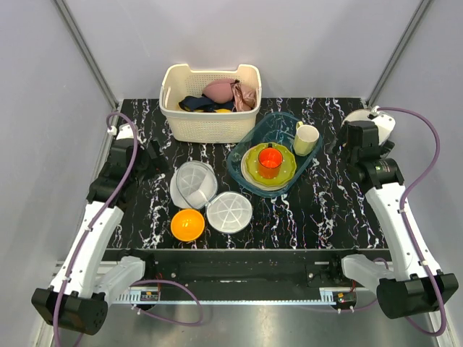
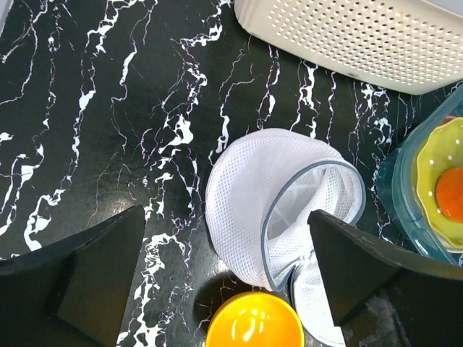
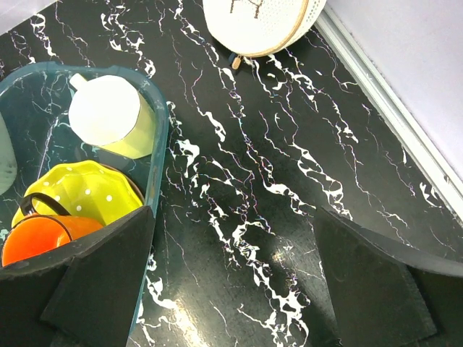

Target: Unzip the laundry bag and remove the bra

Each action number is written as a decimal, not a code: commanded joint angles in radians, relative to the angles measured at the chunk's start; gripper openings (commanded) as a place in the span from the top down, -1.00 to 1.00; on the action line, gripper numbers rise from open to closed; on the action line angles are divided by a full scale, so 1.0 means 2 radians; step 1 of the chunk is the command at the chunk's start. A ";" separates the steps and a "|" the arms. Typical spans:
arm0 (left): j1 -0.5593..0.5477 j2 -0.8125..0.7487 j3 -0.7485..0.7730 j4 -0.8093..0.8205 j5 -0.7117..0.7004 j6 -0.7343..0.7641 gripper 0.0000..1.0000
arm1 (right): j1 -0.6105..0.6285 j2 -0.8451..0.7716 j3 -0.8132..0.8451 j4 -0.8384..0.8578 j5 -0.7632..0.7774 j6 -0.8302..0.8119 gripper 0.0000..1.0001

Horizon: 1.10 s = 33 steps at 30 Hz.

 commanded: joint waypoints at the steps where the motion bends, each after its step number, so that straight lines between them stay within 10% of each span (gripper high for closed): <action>1: 0.001 0.006 0.020 0.007 0.018 0.002 -0.98 | -0.002 -0.011 -0.001 0.007 0.024 0.016 -0.99; 16: 0.004 -0.029 -0.044 0.087 0.025 -0.010 -0.98 | -0.009 0.020 0.027 0.007 0.049 -0.010 -0.99; 33: 0.008 0.072 0.027 0.016 0.167 0.029 -0.98 | -0.222 0.255 0.081 0.189 -0.099 0.035 -0.99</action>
